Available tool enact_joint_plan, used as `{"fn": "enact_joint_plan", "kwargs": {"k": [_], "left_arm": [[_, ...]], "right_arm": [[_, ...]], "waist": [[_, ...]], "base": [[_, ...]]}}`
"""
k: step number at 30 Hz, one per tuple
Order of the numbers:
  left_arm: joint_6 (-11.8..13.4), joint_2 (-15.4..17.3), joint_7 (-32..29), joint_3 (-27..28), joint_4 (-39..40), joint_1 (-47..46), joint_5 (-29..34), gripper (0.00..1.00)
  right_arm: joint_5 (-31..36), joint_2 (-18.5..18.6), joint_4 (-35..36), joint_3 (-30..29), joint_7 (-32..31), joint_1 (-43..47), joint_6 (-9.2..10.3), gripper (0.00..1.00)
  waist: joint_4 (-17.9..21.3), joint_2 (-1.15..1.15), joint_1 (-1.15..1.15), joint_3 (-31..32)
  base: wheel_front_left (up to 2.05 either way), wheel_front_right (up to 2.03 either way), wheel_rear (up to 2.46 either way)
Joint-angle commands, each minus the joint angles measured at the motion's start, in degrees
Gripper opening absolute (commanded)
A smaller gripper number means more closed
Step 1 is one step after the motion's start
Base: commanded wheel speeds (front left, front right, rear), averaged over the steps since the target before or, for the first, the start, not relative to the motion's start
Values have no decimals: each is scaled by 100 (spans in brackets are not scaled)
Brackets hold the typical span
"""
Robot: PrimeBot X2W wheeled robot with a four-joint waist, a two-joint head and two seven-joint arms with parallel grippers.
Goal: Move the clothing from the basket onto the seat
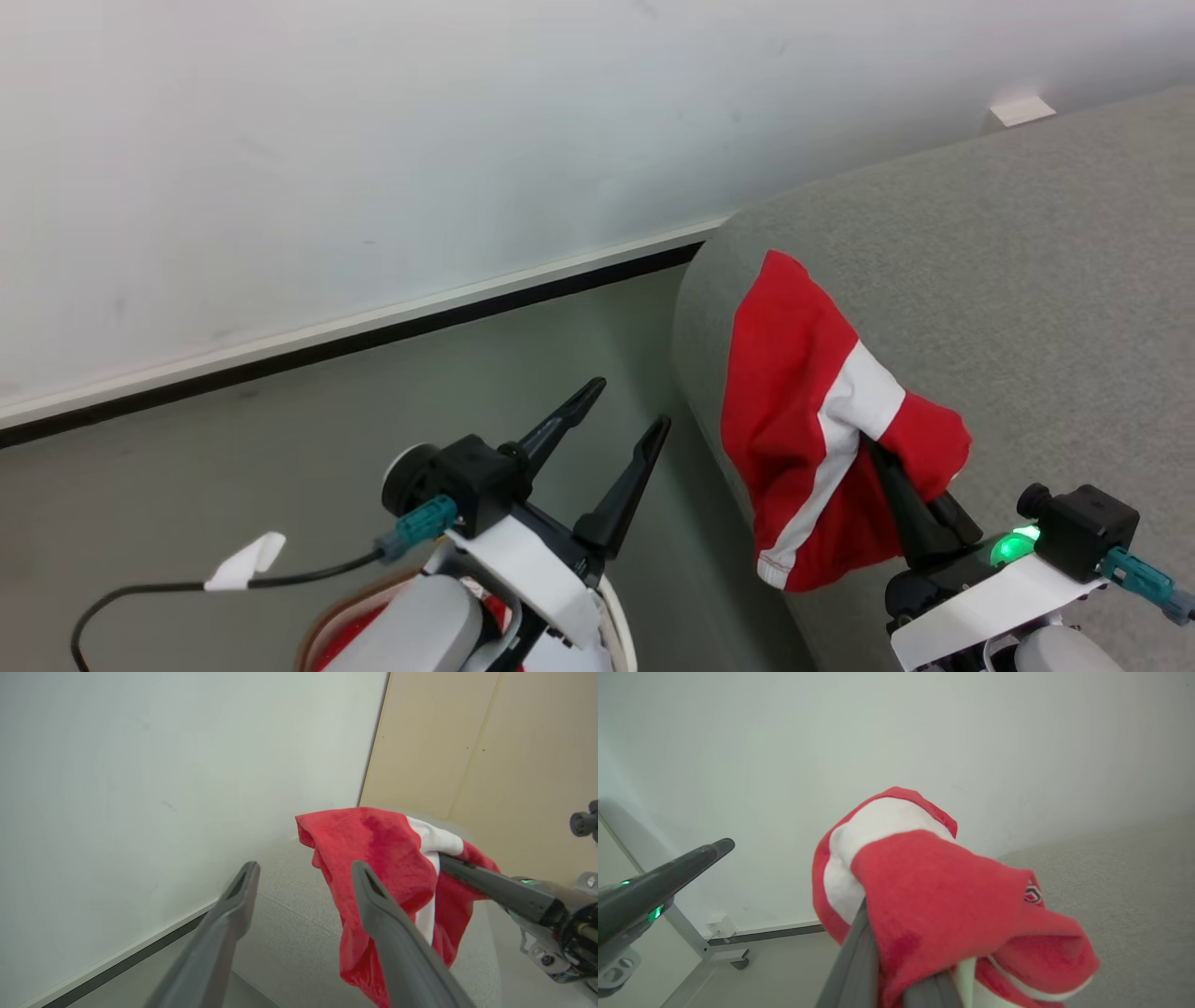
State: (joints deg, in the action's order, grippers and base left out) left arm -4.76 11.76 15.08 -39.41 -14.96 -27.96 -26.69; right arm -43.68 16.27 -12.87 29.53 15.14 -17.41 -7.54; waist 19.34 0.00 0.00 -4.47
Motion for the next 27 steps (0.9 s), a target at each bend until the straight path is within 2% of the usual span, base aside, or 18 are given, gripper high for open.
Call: {"fn": "enact_joint_plan", "kwargs": {"k": [1,11,16,21,25,27], "left_arm": [[-27,11,11,26,-6,125,56,100],[-117,-154,11,104,-68,252,307,100],[-161,-180,11,95,-50,192,385,100],[-194,-127,10,14,131,-35,550,100],[-212,-31,-47,-21,284,-262,662,100],[-210,29,-72,-20,388,-356,689,100]], "right_arm": [[59,-13,49,-36,-1,70,10,0],[190,71,88,-191,0,56,10,0],[257,17,-127,-595,0,-112,10,0],[504,55,-428,-1200,0,-588,10,0],[624,251,-807,-1685,0,-1226,11,0],[622,205,-915,-1918,-11,-1614,9,0]], "waist": [[213,0,0,-69],[348,0,0,-90],[232,0,0,-197],[-32,0,0,-660],[-272,0,0,-1202],[-370,0,0,-1481]], "base": [[0,0,0],[0,0,0],[0,0,0],[0,0,0],[0,0,0],[0,0,0]]}}
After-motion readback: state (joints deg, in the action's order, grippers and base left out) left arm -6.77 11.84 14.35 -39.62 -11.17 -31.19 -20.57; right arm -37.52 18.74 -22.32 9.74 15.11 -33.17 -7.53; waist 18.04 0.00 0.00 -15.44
